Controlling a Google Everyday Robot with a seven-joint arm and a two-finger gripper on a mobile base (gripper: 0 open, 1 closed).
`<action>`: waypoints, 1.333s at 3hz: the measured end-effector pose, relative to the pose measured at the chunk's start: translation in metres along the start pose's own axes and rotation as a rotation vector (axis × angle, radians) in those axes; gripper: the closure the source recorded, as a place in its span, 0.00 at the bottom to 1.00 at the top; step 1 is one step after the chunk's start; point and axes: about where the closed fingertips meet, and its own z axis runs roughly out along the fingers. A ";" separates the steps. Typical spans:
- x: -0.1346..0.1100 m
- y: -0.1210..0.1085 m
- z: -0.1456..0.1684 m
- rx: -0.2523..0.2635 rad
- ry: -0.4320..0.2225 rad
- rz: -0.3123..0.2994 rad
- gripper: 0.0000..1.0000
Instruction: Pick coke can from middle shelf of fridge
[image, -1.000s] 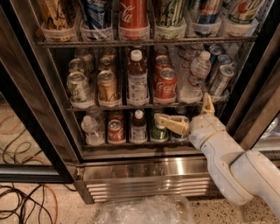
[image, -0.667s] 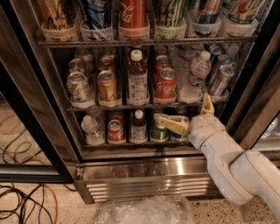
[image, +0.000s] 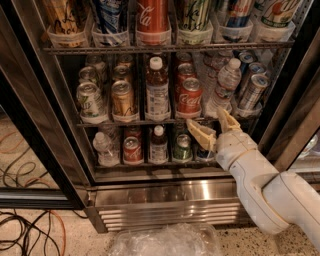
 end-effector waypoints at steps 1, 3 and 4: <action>0.000 0.000 0.000 0.000 0.000 0.000 0.35; -0.001 0.001 0.002 -0.007 0.003 -0.007 0.24; 0.000 0.003 0.004 -0.017 0.008 -0.011 0.35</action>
Offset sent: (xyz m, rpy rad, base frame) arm 0.0000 0.0000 0.0000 0.0000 0.0000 0.0000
